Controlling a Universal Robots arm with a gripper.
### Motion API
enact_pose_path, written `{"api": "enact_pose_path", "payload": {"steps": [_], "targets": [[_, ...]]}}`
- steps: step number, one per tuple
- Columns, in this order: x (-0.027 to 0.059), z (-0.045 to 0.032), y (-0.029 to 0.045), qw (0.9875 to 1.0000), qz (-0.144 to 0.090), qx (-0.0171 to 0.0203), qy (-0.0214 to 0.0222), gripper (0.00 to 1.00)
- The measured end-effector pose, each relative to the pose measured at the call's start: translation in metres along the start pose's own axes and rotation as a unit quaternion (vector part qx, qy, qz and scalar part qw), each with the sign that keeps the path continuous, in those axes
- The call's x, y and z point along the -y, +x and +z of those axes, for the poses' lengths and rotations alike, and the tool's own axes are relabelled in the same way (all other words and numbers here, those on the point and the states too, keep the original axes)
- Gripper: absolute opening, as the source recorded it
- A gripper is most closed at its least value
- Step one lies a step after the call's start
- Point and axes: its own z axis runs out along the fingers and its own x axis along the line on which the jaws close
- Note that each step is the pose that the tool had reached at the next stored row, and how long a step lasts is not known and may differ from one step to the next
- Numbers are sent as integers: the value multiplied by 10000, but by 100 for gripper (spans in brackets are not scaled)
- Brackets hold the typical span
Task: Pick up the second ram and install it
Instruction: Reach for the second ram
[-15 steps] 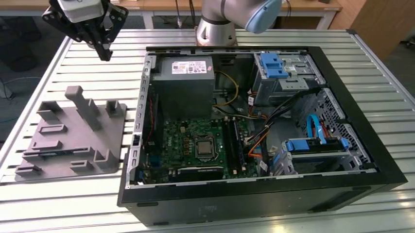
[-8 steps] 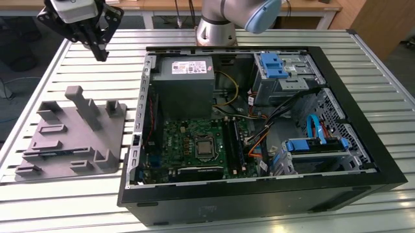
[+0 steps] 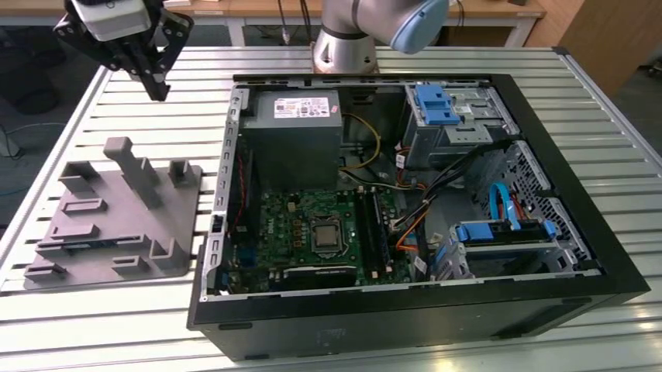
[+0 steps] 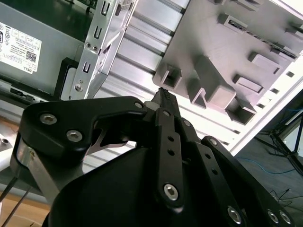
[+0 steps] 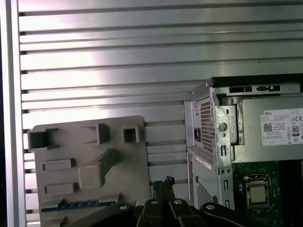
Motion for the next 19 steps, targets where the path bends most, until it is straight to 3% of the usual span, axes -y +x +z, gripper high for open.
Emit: {"api": "enact_pose_path", "payload": {"steps": [19], "targets": [[304, 17, 73, 10000, 0, 0, 0, 10]]}}
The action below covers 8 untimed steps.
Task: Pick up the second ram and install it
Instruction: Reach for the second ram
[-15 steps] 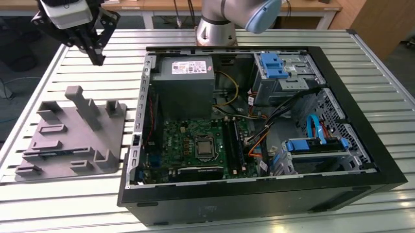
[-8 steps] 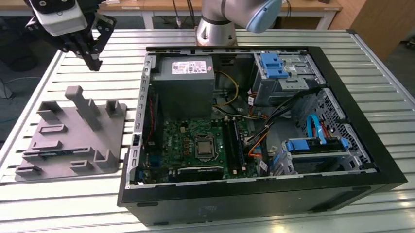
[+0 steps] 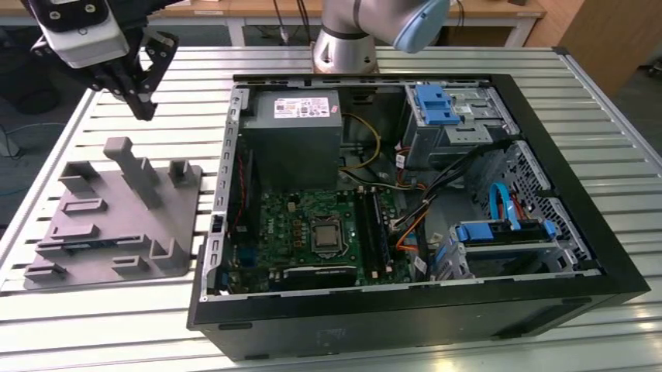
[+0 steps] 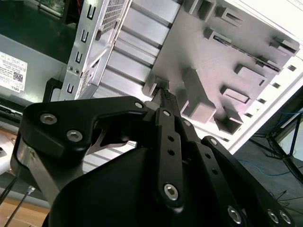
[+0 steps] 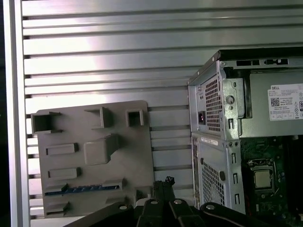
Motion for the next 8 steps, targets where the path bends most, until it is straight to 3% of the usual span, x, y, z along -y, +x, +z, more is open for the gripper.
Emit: {"api": "enact_pose_path", "payload": {"steps": [8], "targets": [[75, 12, 42, 10000, 0, 0, 0, 10]]}}
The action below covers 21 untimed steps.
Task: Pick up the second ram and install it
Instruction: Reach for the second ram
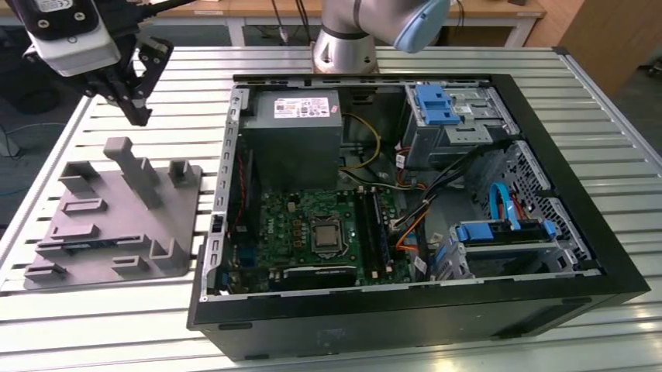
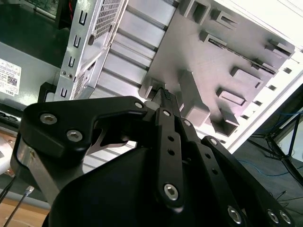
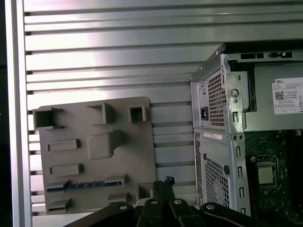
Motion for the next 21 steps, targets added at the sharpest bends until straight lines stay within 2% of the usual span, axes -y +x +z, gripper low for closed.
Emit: {"api": "enact_pose_path", "payload": {"steps": [10, 17, 21], "targets": [[85, 59, 62, 10000, 0, 1, 0, 10], [112, 165, 135, 10000, 0, 0, 0, 10], [123, 231, 216, 10000, 0, 0, 0, 10]]}}
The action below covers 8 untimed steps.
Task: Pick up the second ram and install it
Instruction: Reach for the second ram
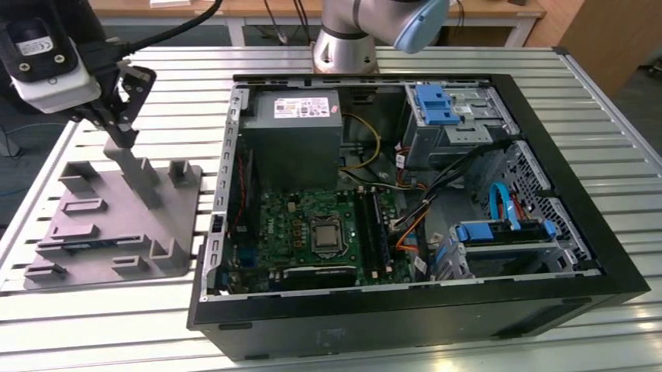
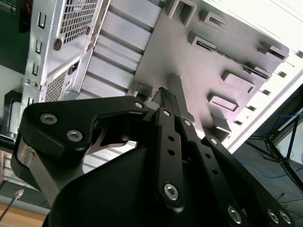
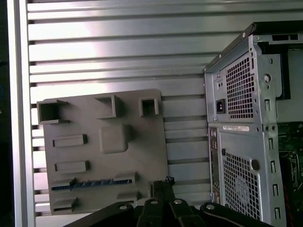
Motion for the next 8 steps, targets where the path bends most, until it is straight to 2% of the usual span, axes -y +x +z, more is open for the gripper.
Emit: {"api": "enact_pose_path", "payload": {"steps": [8], "targets": [[40, 104, 102, 10000, 0, 0, 0, 10]]}}
